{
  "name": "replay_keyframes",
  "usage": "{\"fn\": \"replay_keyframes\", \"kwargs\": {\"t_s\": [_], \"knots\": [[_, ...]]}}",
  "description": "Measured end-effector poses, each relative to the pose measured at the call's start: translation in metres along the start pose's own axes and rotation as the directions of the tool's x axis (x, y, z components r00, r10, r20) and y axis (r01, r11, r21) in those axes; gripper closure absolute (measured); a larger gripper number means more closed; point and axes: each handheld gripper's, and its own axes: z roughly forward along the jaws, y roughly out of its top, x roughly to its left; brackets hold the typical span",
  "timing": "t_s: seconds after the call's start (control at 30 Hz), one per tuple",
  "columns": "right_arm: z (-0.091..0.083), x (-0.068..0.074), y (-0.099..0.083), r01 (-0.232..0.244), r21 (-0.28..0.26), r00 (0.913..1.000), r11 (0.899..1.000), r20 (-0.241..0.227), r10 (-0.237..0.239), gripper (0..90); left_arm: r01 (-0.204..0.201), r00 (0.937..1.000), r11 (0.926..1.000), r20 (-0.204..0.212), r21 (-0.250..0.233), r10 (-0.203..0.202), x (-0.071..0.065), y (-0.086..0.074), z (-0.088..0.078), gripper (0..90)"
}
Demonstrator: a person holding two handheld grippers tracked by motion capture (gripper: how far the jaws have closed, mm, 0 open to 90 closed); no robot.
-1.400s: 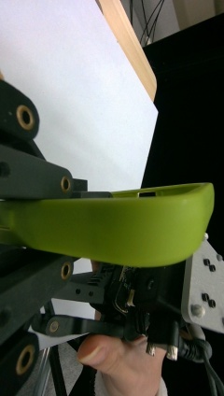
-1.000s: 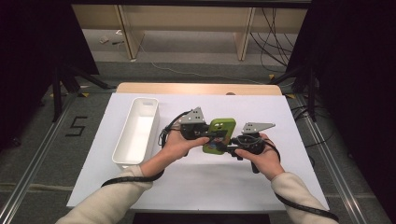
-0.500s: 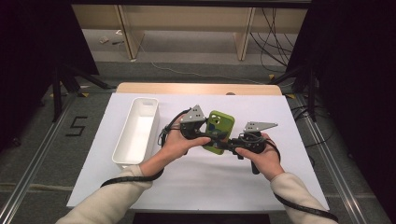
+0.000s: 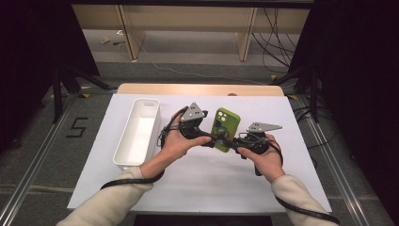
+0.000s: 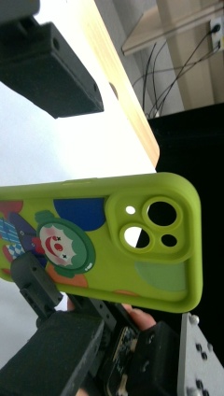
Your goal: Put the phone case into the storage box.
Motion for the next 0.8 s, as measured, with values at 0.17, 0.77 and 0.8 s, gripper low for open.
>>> {"fn": "replay_keyframes", "kwargs": {"t_s": [0.17,0.77,0.8], "knots": [[0.002,0.002,0.001,-0.004,-0.001,0.9998,1.000,0.021,0.004,77.9,-0.004,0.9997,1.0000,-0.022,-0.007,0.004,0.000,0.001,-0.001,0.0],[0.011,0.008,0.001,-0.010,0.000,0.9981,1.000,0.061,0.010,77.9,-0.005,0.9994,0.9990,-0.034,-0.043,0.003,-0.011,0.008,0.000,0.0],[0.011,0.009,0.001,-0.011,0.002,0.9979,1.000,0.063,0.011,77.9,-0.001,0.9993,0.9990,-0.038,-0.045,0.000,-0.011,0.008,0.001,0.0]]}}
